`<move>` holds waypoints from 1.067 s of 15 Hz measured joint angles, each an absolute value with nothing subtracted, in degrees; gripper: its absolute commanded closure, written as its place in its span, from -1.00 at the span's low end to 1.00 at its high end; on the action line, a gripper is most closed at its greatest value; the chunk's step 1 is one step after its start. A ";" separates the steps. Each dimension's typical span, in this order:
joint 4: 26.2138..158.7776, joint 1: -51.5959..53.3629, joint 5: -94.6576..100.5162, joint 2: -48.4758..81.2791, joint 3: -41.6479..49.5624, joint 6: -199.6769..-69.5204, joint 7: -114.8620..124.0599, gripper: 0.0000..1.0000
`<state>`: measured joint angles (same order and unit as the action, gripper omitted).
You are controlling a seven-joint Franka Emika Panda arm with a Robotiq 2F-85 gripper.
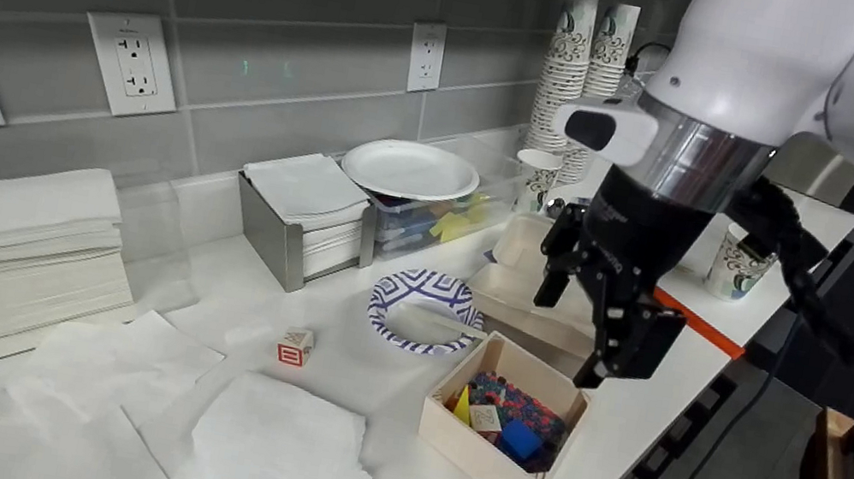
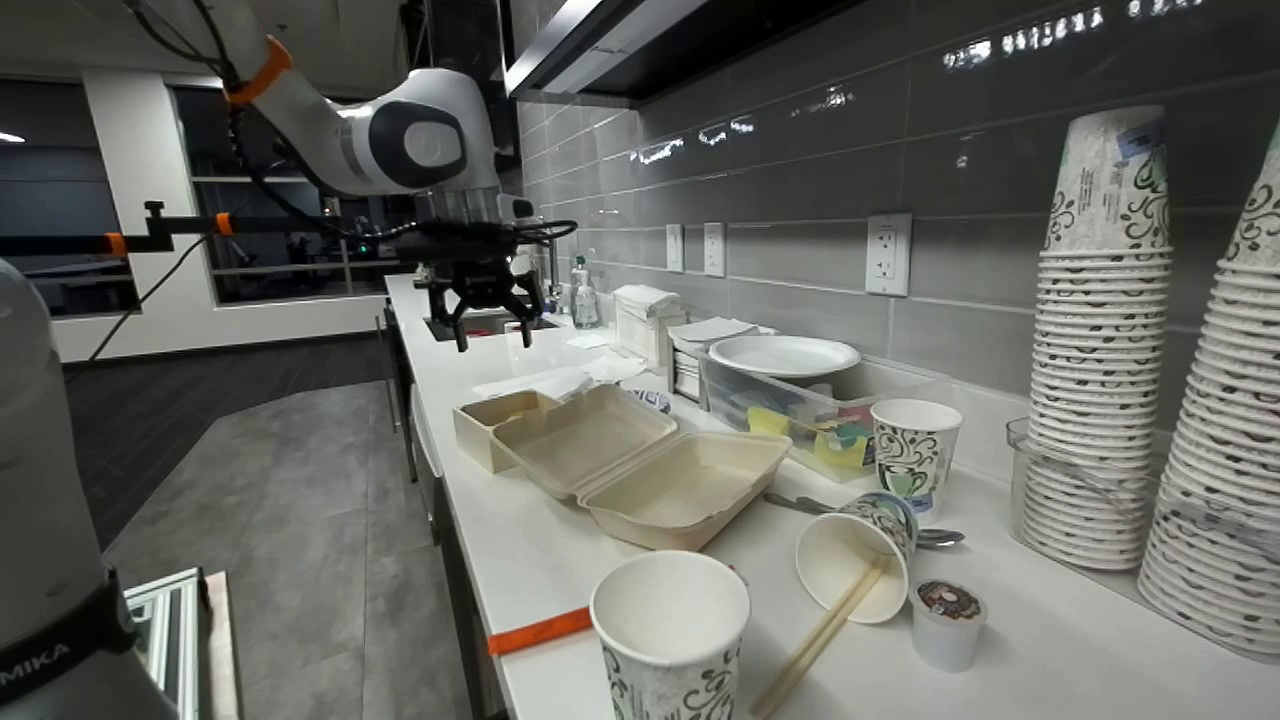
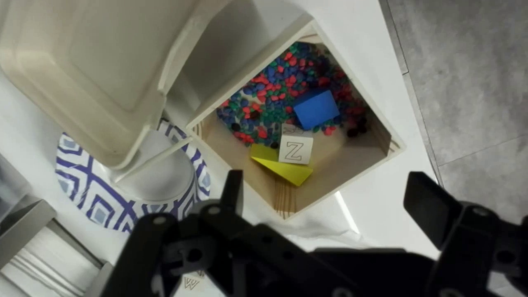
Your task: Remove the block from the box and place it on top of the other block
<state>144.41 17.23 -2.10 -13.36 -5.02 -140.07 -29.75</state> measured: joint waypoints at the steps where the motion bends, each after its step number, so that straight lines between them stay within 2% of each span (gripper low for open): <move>1: 144.43 17.27 -2.15 -11.78 -5.25 -140.85 -30.01 -1.00; 6: 144.36 16.99 -5.29 -5.16 -5.41 -144.16 -31.54 -1.00; 8: 144.13 16.70 -8.10 -3.19 -5.58 -145.22 -32.31 -0.48; 12: 143.72 15.67 -10.28 -0.05 -6.80 -149.43 -32.58 0.13; 13: 143.60 15.30 -10.28 0.68 -7.19 -150.68 -32.56 0.03; 14: 143.36 14.96 -10.28 1.44 -7.55 -151.78 -32.55 0.20; 16: 142.65 14.33 -10.28 2.95 -8.32 -153.35 -32.41 0.10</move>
<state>142.65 14.33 -10.28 2.95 -8.32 -153.35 -32.41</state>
